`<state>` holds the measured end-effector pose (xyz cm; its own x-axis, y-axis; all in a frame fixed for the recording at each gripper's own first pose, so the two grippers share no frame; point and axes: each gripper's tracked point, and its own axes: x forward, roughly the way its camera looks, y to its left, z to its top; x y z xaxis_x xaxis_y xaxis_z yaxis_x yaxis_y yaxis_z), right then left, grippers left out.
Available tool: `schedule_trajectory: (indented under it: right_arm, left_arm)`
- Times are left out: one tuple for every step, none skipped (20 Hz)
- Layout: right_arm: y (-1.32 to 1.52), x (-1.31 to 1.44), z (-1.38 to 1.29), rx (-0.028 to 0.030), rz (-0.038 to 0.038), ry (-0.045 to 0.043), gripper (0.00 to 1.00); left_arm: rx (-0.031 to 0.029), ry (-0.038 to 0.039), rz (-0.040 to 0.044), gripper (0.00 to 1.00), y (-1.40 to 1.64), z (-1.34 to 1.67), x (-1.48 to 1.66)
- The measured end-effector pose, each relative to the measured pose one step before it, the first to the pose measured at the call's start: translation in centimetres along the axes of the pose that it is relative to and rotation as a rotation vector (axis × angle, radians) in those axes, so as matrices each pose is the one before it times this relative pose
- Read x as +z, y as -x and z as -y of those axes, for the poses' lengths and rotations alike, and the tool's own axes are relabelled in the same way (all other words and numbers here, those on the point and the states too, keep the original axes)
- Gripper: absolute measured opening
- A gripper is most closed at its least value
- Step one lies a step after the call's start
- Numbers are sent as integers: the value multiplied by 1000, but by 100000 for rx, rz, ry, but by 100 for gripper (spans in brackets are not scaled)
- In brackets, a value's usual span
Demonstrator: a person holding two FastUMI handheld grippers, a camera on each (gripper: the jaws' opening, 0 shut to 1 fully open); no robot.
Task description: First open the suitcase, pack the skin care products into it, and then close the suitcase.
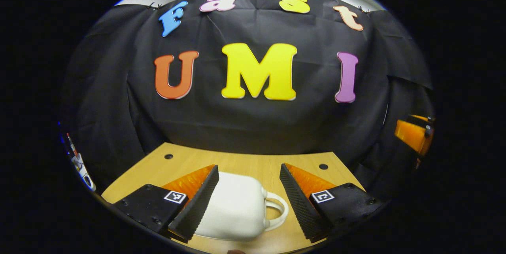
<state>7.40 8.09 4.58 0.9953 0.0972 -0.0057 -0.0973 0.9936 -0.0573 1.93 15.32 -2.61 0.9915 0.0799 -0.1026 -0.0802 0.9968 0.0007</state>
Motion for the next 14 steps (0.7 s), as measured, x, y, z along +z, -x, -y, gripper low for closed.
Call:
schedule_trajectory:
  right_arm:
    - [66, 458, -582, -1440, 1609, 46, 77]
    - [131, 381, -595, -1088, 864, -101, 80]
    - [132, 262, -796, 123, 155, -429, 80]
    - [239, 141, -1042, 771, -138, -485, 80]
    - [193, 106, -912, 609, -290, -37, 80]
    - [257, 63, -856, 483, -114, 166, 78]
    - [231, 8, -946, 518, -57, 209, 78]
    - [290, -32, -1029, 967, -66, 39, 78]
    - [114, -123, -1026, 1155, -228, 349, 78]
    - [132, -98, -957, 1063, -77, 909, 80]
    - [-3, 55, -842, 842, -14, 1107, 80]
    - [8, 108, -587, 702, 181, 753, 80]
    - [-24, 161, -428, 532, 429, 394, 80]
    - [-32, 177, -339, 170, 167, 160, 80]
  left_arm:
    - [235, -1606, 3645, 98, 718, -906, 1661]
    - [-10, -1756, 2940, 97, 496, -508, 1430]
    - [-112, -1246, 2449, 98, 494, -445, 1324]
    - [-3, 2, 1314, 97, 604, -435, 890]
    - [-746, 1033, 1116, 97, 629, 71, 512]
    - [-947, 896, 1146, 97, 613, 43, 488]
    - [-327, 823, 996, 97, 626, -71, 317]
    - [-608, 714, 729, 97, 407, 21, 217]
    - [-1580, 554, -29, 97, 165, 331, -152]
    - [-1524, 81, -365, 97, 162, 225, -268]
    - [-1376, -407, -49, 97, 158, 85, -221]
    - [-527, -405, -150, 98, 16, -77, -115]
    - [-452, 440, -155, 97, -127, -169, -61]
    - [-581, 657, -231, 97, -137, -30, -177]
